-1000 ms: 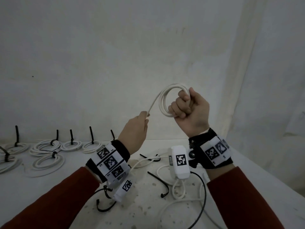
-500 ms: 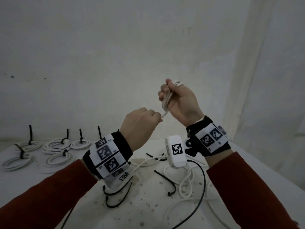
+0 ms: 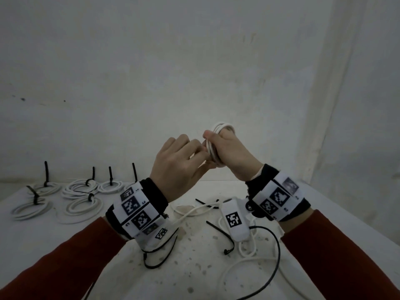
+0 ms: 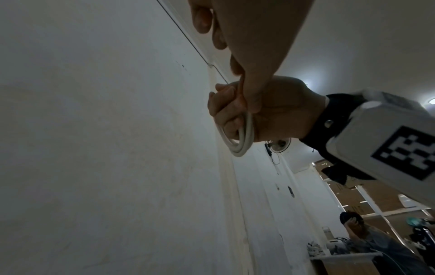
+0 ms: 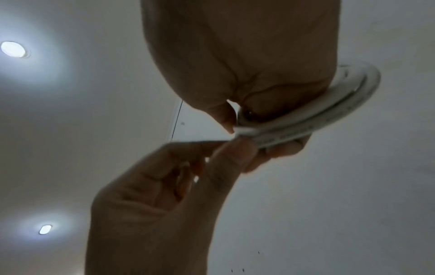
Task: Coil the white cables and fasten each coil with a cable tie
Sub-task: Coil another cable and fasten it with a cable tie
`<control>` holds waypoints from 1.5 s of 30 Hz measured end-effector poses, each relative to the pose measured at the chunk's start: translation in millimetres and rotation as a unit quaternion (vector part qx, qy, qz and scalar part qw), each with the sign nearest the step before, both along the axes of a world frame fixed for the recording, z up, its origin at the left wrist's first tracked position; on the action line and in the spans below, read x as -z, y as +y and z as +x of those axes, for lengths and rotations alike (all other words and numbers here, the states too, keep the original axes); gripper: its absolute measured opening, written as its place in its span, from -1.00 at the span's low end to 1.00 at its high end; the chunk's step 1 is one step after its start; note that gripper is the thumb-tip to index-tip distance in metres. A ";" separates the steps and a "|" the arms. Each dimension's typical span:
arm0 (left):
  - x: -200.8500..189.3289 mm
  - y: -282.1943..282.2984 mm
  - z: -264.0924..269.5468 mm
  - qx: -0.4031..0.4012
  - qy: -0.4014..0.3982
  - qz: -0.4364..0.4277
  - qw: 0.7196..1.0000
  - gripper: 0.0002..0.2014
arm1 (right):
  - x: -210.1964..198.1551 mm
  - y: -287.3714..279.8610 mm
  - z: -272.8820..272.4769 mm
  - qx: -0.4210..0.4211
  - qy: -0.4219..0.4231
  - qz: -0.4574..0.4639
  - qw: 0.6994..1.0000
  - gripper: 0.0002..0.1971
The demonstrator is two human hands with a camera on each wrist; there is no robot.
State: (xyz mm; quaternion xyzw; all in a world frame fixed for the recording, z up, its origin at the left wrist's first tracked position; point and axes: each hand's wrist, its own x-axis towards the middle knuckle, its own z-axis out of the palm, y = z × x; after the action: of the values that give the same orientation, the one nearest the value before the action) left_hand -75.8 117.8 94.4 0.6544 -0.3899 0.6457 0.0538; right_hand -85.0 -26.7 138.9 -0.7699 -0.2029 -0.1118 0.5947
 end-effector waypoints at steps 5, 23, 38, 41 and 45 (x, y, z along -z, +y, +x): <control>-6.1 7.5 -4.1 0.080 0.055 -0.095 0.991 -0.84 | 21.3 -2.3 4.0 -0.029 0.072 0.034 0.996 -0.64; 20.2 3.6 1.6 0.250 0.615 -0.100 0.741 -0.82 | 20.9 -1.9 12.0 0.169 0.088 0.091 0.977 -0.34; 24.3 9.0 20.5 0.370 0.594 -0.443 0.561 -0.66 | 28.4 -15.1 24.3 0.127 0.082 0.342 0.927 -0.45; 16.1 20.3 27.6 0.402 0.557 -0.495 0.532 -0.64 | 46.2 -16.1 17.7 0.112 0.065 0.368 0.921 -0.52; 9.4 26.9 32.1 0.435 0.521 -0.533 0.504 -0.64 | 74.3 -6.1 7.0 -0.011 0.035 0.320 0.947 -0.43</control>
State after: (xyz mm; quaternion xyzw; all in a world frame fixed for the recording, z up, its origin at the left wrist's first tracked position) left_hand -43.7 144.8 85.0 0.4682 -0.1094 0.1690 0.8604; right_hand -78.0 -32.8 64.6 -0.5399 -0.1442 -0.1377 0.8178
